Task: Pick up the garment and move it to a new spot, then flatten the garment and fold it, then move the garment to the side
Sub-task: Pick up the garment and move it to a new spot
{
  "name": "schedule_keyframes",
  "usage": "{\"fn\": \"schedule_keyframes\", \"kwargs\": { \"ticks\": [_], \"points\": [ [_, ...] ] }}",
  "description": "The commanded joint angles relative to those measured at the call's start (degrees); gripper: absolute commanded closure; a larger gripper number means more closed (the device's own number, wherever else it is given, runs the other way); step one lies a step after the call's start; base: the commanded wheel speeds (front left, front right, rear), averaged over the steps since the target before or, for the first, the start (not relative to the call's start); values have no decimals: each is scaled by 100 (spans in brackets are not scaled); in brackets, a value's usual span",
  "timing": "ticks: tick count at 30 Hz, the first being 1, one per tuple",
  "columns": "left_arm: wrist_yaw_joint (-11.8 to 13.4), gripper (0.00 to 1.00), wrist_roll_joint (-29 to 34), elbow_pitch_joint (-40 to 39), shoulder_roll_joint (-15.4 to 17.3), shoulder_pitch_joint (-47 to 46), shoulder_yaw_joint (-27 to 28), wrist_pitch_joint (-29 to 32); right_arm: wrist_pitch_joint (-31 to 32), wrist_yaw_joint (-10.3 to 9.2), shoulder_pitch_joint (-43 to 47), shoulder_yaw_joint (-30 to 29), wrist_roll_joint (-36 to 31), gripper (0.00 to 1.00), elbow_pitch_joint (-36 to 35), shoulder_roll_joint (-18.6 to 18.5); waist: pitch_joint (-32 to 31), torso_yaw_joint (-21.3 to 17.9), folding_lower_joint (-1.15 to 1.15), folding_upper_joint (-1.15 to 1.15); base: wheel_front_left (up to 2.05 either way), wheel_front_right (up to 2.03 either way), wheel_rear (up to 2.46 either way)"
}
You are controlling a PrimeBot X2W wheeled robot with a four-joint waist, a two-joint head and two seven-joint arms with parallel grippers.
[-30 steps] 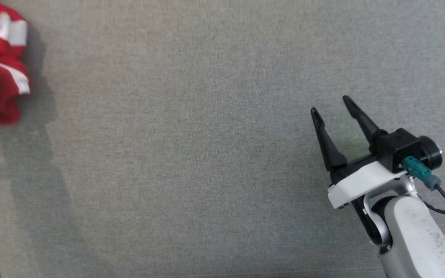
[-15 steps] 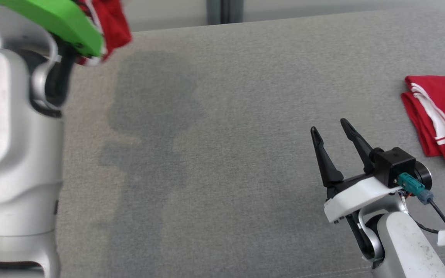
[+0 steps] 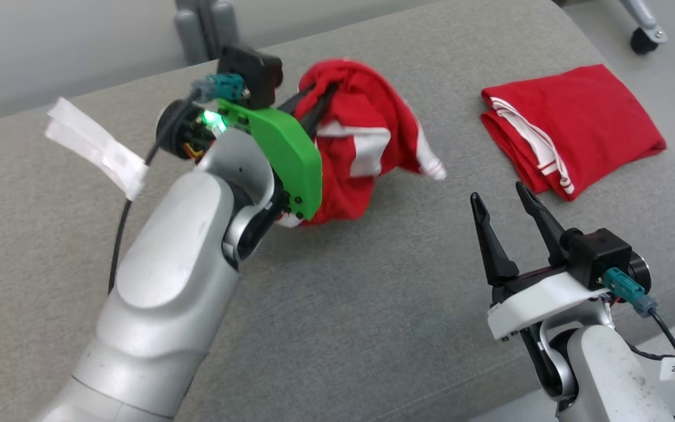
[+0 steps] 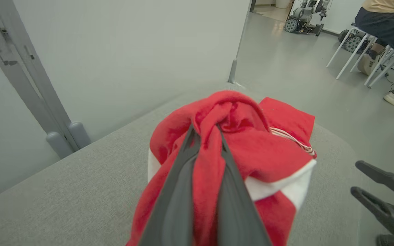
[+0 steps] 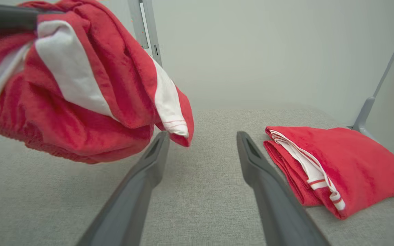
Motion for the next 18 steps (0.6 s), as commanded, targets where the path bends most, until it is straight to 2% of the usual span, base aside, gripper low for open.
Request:
{"fn": "schedule_keyframes", "kwargs": {
  "ticks": [1,4,5,6,12,18],
  "points": [
    [-4,100,122,179,72,143,-64,-6,-47,-9,-49,23,30,0,20,36,382,-526,0,0,0,0,0],
    [40,100,222,695,136,328,-187,-140,-126,-9,-109,56,56,0,74,72,524,-632,0,0,0,0,0],
    [54,88,258,854,152,383,-227,-170,-144,-9,-119,68,58,0,91,80,552,-647,0,0,0,0,0],
    [45,0,301,1027,159,444,-274,-219,-169,-10,-124,69,62,0,116,86,571,-653,0,0,0,0,0],
    [24,0,78,1357,52,614,-195,-817,-222,-9,-110,-69,-37,0,171,101,527,-367,0,0,0,0,0],
    [-1,0,-178,1041,82,902,-32,-1563,-121,-10,31,-194,-131,0,99,36,285,175,0,0,0,0,0]
  ]
}}
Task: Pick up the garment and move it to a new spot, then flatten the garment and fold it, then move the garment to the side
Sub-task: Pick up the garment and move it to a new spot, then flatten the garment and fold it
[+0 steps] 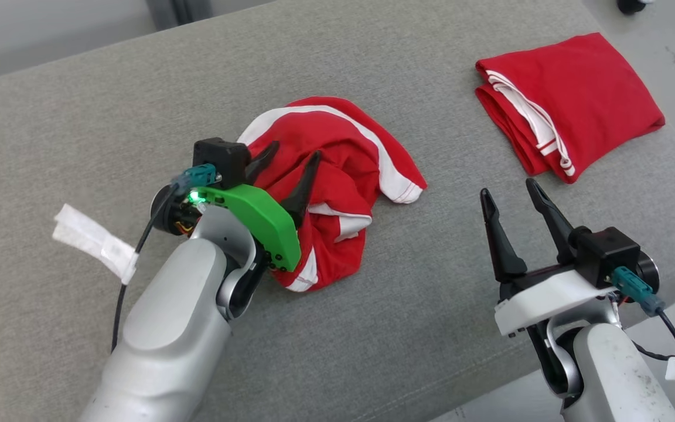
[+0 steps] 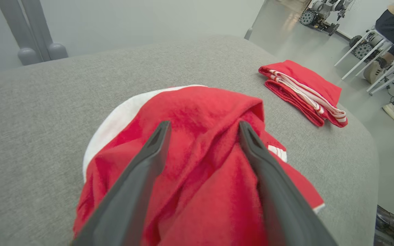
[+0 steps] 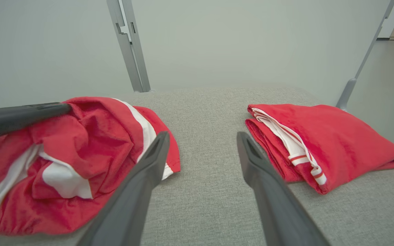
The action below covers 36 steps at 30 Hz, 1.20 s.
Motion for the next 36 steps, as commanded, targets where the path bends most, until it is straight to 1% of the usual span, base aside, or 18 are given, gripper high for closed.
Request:
{"fn": "schedule_keyframes", "kwargs": {
  "ticks": [1,3,5,9,12,14,16,18,20,23,27,31,36],
  "points": [
    [-13,0,-70,-131,77,169,59,-191,25,-11,100,-68,-57,0,-37,-44,-315,491,0,0,0,0,0],
    [-5,0,-131,-302,185,358,174,-466,65,-10,161,-137,-51,0,-86,-61,-410,667,0,0,0,0,0],
    [99,0,-170,-464,298,562,331,-742,110,-10,219,-193,-74,0,-142,-69,-492,810,0,0,0,0,0],
    [186,0,-228,-814,478,1037,621,-1361,195,-10,325,-334,-96,0,-237,-102,-645,1041,0,0,0,0,0],
    [292,0,-213,-1075,642,1461,847,-1652,223,-10,412,-446,-90,0,-282,-109,-769,1174,0,0,0,0,0],
    [360,0,-169,-1261,704,1729,997,-1740,244,-10,478,-504,-95,0,-300,-101,-842,1241,0,0,0,0,0],
    [370,0,-113,-1432,762,1990,1148,-1789,249,-10,539,-567,-86,0,-313,-100,-905,1311,0,0,0,0,0],
    [296,0,-165,-1642,713,2238,1348,-1820,254,-11,606,-621,-62,0,-316,-101,-970,1384,0,0,0,0,0],
    [243,0,-30,-1896,704,2483,1631,-1815,255,-10,667,-682,-32,0,-312,-100,-1022,1449,0,0,0,0,0],
    [170,0,177,-2178,544,2900,2062,-1812,245,-10,744,-708,99,0,-249,-109,-1112,1528,0,0,0,0,0],
    [120,0,418,-2322,354,3309,2510,-1814,225,-10,834,-726,167,0,-126,-185,-1229,1611,0,0,0,0,0],
    [72,0,747,-2384,286,3601,2685,-1815,196,-10,917,-703,174,0,-25,-214,-1316,1649,0,0,0,0,0],
    [32,0,923,-2356,191,3815,2812,-1815,158,-10,1003,-652,204,0,83,-238,-1415,1668,0,0,0,0,0]
  ]
}}
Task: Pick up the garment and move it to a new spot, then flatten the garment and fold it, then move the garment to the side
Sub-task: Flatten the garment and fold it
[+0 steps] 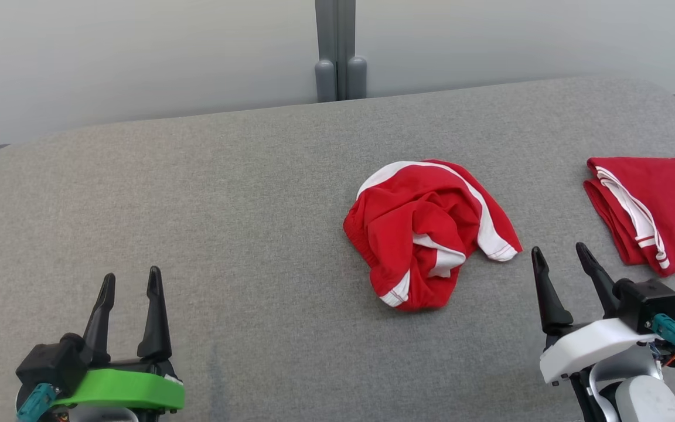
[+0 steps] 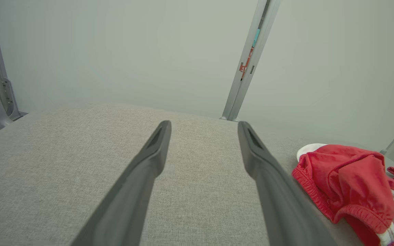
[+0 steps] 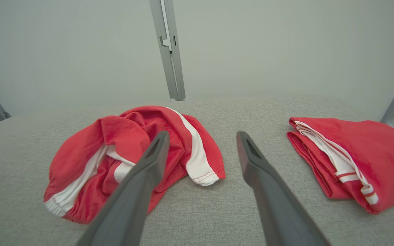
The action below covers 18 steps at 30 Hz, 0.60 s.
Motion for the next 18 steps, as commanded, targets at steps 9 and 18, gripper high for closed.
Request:
{"fn": "schedule_keyframes", "kwargs": {
  "ticks": [9,18],
  "points": [
    [-72,0,135,53,-117,172,167,-14,-7,-9,66,92,21,0,44,-34,-86,-21,0,0,0,0,0],
    [-93,0,124,146,-163,162,120,-14,-5,-9,48,148,11,0,82,-19,-86,-47,0,0,0,0,0]
  ]
}}
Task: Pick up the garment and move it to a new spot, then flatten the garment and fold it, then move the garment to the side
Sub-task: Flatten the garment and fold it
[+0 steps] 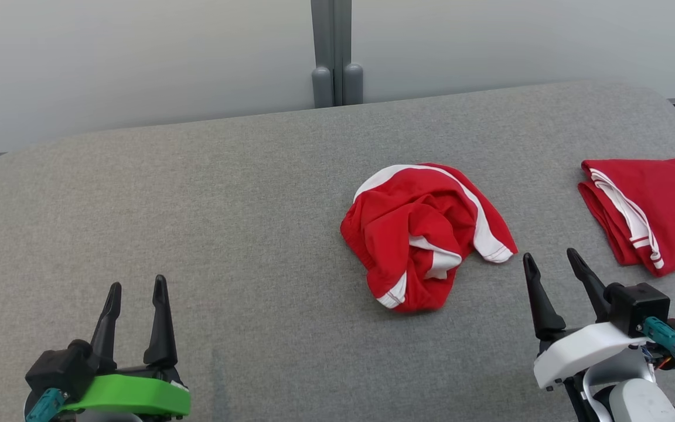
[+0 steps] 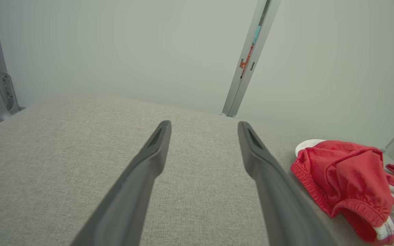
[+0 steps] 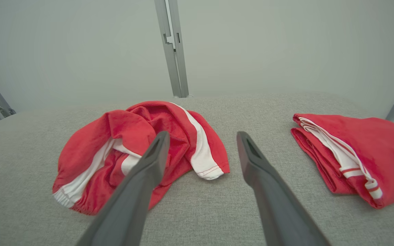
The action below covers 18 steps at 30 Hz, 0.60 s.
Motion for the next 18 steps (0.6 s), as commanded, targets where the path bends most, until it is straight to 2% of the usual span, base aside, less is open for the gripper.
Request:
{"fn": "schedule_keyframes", "kwargs": {
  "ticks": [1,9,18],
  "points": [
    [-20,0,-12,15,4,92,1,-14,-7,-9,2,10,1,0,16,-3,3,-3,0,0,0,0,0],
    [-27,0,-74,138,15,-144,-281,-14,-29,-9,-35,36,26,0,-1,38,51,-7,0,0,0,0,0],
    [-27,0,-673,612,329,-934,-1803,443,-36,-9,-277,255,39,0,-18,43,404,-251,0,0,0,0,0]
  ]
}}
